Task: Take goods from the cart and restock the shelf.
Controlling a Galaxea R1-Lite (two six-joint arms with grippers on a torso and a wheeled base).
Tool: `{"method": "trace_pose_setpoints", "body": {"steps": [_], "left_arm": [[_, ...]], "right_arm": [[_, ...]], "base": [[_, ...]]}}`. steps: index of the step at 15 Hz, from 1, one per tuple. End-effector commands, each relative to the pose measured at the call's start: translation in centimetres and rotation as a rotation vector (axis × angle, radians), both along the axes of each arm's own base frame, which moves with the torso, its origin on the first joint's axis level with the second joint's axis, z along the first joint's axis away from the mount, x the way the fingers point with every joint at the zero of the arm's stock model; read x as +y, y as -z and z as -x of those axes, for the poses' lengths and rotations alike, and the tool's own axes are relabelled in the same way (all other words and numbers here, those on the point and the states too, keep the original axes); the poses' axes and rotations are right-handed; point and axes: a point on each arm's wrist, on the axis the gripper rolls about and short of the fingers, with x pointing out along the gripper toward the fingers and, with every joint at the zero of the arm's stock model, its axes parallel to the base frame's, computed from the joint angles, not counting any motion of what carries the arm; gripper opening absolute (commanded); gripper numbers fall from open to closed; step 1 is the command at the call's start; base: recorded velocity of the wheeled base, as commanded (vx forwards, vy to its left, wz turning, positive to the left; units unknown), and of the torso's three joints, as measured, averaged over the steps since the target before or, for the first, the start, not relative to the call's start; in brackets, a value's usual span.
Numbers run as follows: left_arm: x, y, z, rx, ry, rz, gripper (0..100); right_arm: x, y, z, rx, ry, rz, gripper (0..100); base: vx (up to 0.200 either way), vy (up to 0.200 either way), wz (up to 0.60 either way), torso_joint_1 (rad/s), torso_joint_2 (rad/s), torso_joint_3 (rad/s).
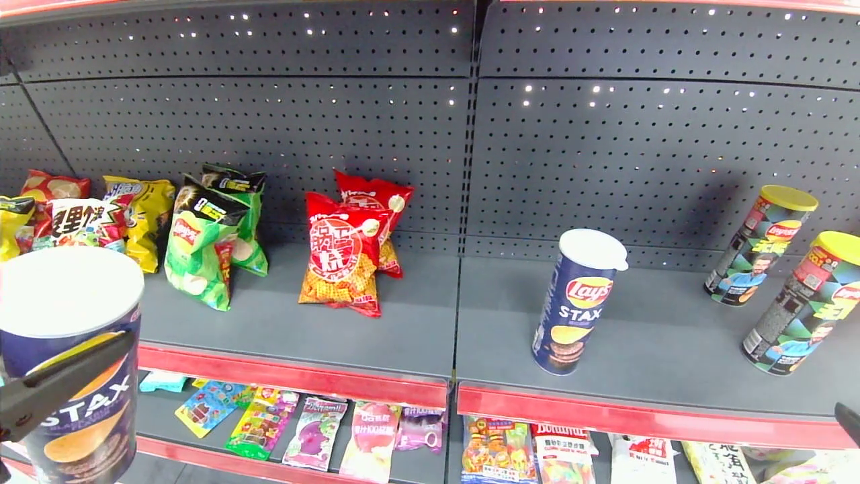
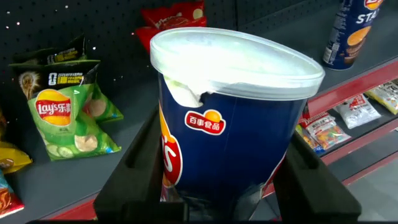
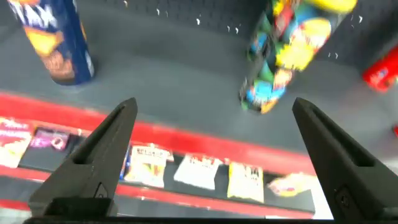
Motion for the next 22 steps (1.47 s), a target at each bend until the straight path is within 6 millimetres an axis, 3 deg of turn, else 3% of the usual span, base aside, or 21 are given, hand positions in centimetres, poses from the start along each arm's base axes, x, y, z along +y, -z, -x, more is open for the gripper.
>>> {"method": "trace_pose_setpoints", "body": {"steps": [1,3,7,18,22], "left_arm": [[0.0,0.0,-0.1,0.003,-0.016,0.000,0],[0.1,-0.4,0.0,-0.016,-0.064,0.002,0],[0.2,-0.7,0.3,-0.036,-0.067,0.006,0],[0.1,-0.8,0.0,-0.029,-0.066,0.004,0],[0.1,-0.7,0.0,-0.027,-0.066,0.002,0]], "right_arm": [[-0.1,3.1,2.6,-0.059,0.031,0.015,100],[-0.1,5.0,3.7,-0.080,0.032,0.061,100],[-0.1,6.7,5.5,-0.093,0.029,0.097,100],[-0.2,6.7,5.6,-0.095,0.047,0.093,100],[-0.2,6.7,5.6,-0.093,0.049,0.092,100]], "base": [[0.000,0.000,0.00,0.000,0.00,0.000],[0.000,0.000,0.00,0.000,0.00,0.000],[0.000,0.000,0.00,0.000,0.00,0.000],[0.000,0.000,0.00,0.000,0.00,0.000],[0.000,0.000,-0.60,0.004,0.00,0.004]]}}
